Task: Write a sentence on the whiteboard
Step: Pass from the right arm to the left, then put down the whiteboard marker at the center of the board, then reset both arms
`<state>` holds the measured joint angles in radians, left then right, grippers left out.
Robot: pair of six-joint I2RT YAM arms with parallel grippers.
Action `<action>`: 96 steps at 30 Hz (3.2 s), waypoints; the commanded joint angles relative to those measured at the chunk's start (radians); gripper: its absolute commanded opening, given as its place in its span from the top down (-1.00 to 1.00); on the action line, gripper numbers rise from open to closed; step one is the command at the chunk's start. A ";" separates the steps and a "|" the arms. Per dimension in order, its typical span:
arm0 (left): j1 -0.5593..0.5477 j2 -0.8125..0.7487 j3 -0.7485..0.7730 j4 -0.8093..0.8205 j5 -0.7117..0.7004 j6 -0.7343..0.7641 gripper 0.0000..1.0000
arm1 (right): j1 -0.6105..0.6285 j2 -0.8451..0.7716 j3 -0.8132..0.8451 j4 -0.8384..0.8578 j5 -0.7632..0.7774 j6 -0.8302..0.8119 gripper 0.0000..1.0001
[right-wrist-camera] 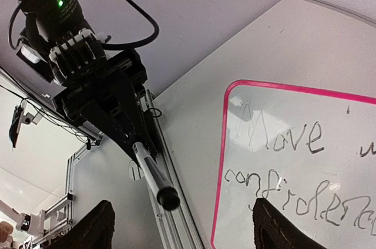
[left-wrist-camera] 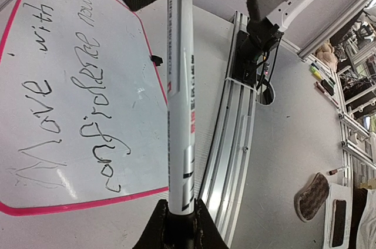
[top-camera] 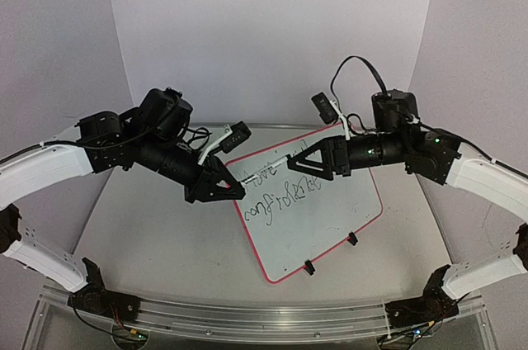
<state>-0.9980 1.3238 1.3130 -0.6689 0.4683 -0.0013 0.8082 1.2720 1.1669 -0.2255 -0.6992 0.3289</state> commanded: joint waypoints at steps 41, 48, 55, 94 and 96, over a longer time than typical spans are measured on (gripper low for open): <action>0.609 0.268 -0.359 0.241 -0.135 -0.422 0.61 | -0.411 -0.284 -0.200 -0.144 0.692 -0.005 -0.97; 0.608 0.285 -0.351 0.246 -0.152 -0.440 -0.05 | -0.411 -0.284 -0.205 -0.149 0.696 -0.010 -0.97; 0.610 0.288 -0.324 0.244 -0.188 -0.441 -0.58 | -0.410 -0.255 -0.211 -0.149 0.698 -0.036 -0.97; 0.824 -0.357 -0.857 0.933 -0.590 -0.218 -0.99 | -0.654 -0.626 -0.818 0.406 0.798 -0.152 -0.97; 0.824 -0.357 -0.861 0.937 -0.590 -0.216 -0.99 | -0.654 -0.623 -0.815 0.406 0.799 -0.153 -0.97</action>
<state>-0.1719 0.9880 0.4555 0.1906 -0.0927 -0.2338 0.1558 0.6490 0.3431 0.1238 0.0667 0.1835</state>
